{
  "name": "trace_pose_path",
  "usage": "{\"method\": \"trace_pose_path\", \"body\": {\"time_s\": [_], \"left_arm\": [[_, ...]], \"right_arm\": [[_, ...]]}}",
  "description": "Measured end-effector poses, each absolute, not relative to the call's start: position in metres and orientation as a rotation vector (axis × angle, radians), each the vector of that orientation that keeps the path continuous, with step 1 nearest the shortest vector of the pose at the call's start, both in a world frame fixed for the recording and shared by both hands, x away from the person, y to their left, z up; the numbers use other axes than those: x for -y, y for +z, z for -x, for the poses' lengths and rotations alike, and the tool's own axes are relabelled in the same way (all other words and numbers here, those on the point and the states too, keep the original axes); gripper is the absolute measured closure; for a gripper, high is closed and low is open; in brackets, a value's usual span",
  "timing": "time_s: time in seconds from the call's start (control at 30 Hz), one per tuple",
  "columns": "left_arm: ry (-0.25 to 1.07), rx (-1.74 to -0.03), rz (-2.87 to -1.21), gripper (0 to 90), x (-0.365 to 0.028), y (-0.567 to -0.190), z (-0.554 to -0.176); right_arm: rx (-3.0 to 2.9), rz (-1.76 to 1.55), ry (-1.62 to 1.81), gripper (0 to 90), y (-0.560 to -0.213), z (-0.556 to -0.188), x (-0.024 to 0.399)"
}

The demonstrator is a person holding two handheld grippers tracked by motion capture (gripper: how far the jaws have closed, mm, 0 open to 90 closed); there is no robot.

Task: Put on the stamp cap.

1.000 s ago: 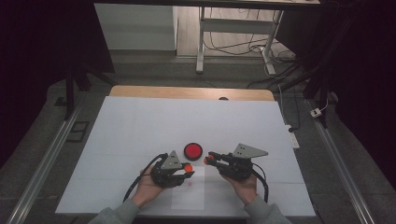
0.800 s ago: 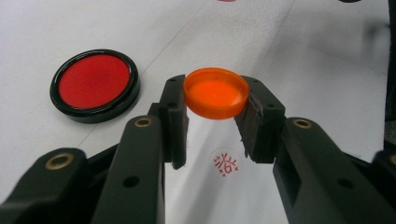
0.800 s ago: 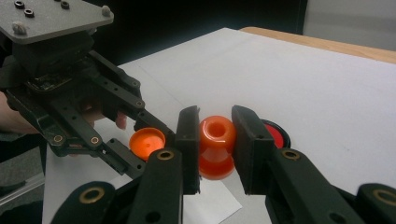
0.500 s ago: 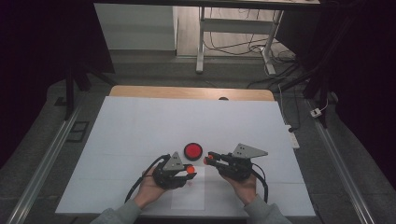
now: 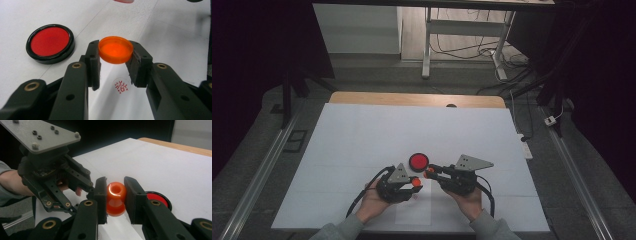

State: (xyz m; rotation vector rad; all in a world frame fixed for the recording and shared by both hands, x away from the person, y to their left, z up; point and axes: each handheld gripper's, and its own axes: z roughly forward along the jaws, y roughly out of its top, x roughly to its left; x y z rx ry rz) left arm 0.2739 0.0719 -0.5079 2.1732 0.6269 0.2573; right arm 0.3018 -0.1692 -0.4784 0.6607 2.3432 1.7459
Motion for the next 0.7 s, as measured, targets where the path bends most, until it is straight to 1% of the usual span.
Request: {"method": "trace_pose_path", "body": {"time_s": [0.7], "left_arm": [[0.252, -0.625, -2.173, 64.3, -0.071, -0.508, -0.273]], "right_arm": [[-2.399, -0.609, 1.775, 72.2, -0.48, -0.294, 0.15]]}}
